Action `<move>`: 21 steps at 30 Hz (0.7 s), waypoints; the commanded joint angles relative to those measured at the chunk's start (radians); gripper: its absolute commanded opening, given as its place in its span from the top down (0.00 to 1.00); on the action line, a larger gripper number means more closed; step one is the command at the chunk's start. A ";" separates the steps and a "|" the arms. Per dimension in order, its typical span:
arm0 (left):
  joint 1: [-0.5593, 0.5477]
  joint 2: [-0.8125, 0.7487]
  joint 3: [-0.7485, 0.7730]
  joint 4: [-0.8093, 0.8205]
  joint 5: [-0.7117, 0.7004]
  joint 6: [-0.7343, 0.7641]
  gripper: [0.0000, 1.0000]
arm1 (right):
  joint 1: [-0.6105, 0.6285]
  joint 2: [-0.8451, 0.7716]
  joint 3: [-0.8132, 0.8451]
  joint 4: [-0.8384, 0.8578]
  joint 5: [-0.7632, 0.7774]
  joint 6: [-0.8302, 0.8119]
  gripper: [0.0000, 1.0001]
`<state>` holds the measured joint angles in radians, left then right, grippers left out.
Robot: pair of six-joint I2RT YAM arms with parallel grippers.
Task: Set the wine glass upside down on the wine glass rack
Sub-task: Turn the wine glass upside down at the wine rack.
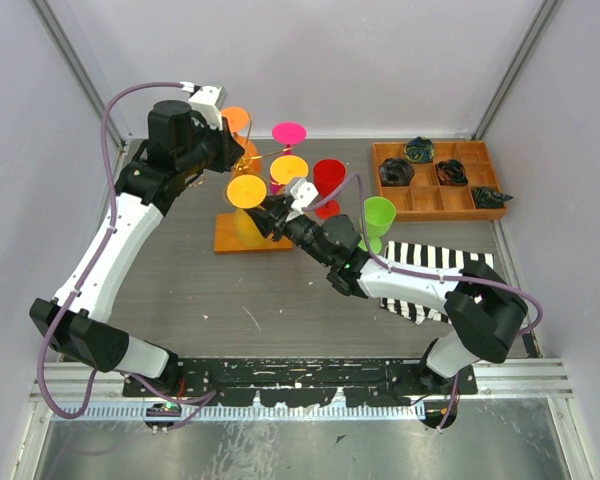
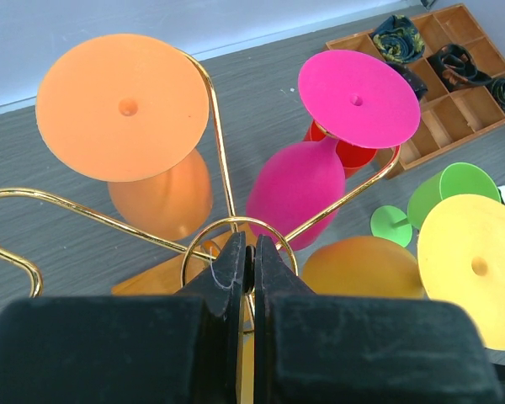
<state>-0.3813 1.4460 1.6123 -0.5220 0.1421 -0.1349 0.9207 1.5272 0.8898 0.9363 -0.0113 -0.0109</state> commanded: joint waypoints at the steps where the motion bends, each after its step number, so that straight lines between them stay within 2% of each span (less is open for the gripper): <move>1: 0.014 -0.012 -0.022 -0.060 -0.027 0.006 1.00 | 0.000 -0.028 -0.004 0.023 0.022 -0.015 0.61; 15: 0.015 -0.017 -0.021 -0.061 -0.030 0.008 0.99 | 0.001 -0.165 -0.116 -0.015 -0.073 -0.048 0.49; 21: 0.015 -0.019 -0.012 -0.062 -0.023 0.010 0.95 | 0.001 -0.312 -0.271 -0.087 -0.059 0.000 0.48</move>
<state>-0.3813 1.4456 1.6123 -0.5220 0.1429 -0.1322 0.9207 1.3216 0.6998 0.8776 -0.0711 -0.0391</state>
